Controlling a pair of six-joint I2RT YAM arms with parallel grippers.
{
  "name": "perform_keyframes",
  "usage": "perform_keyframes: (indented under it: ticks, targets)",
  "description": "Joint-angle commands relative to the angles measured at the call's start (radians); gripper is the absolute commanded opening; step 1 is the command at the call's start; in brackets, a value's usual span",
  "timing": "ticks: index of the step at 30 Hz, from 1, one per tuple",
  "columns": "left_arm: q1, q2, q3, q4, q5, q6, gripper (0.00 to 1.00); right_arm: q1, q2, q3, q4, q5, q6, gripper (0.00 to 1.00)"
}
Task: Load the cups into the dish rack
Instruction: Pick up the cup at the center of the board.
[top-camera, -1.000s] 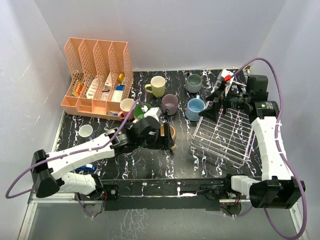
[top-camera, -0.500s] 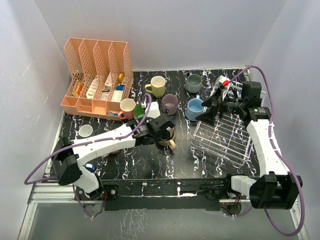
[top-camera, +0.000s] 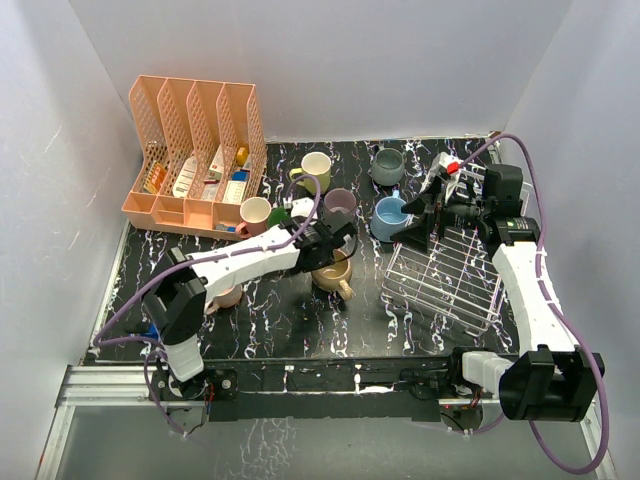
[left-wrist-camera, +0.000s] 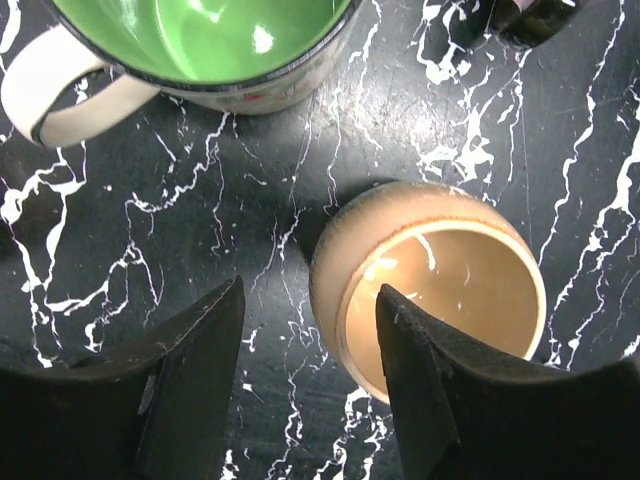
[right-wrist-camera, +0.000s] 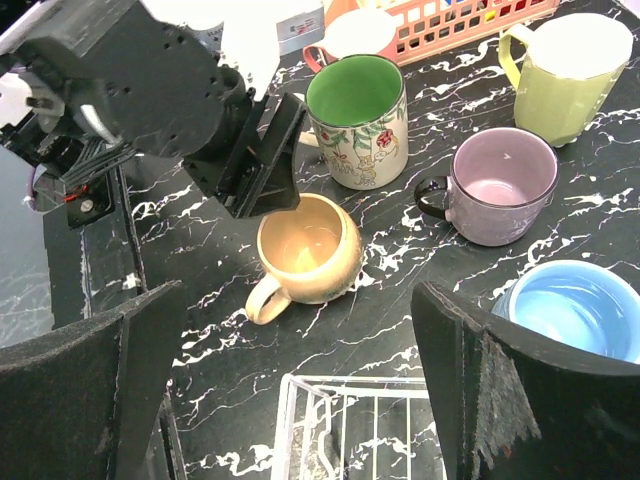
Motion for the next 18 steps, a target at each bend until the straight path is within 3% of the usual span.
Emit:
perform_keyframes:
  ticks: [1,5,11,18]
  targets:
    - [0.024,0.007,0.026,0.021,0.040,0.057,0.51,-0.003,-0.029,-0.005,0.060,-0.013,0.014,0.98]
    - [0.039,0.027,0.006,0.060,0.086,0.087,0.39,-0.003,-0.032,-0.011,0.071,-0.012,0.024,0.98]
    - [0.053,0.060,-0.011,0.089,0.116,0.109,0.38,-0.002,-0.052,-0.011,0.038,0.003,0.003,0.98]
    - [0.063,0.081,0.012,0.101,0.110,0.178,0.06,-0.002,-0.039,0.021,0.026,-0.063,0.028,0.98]
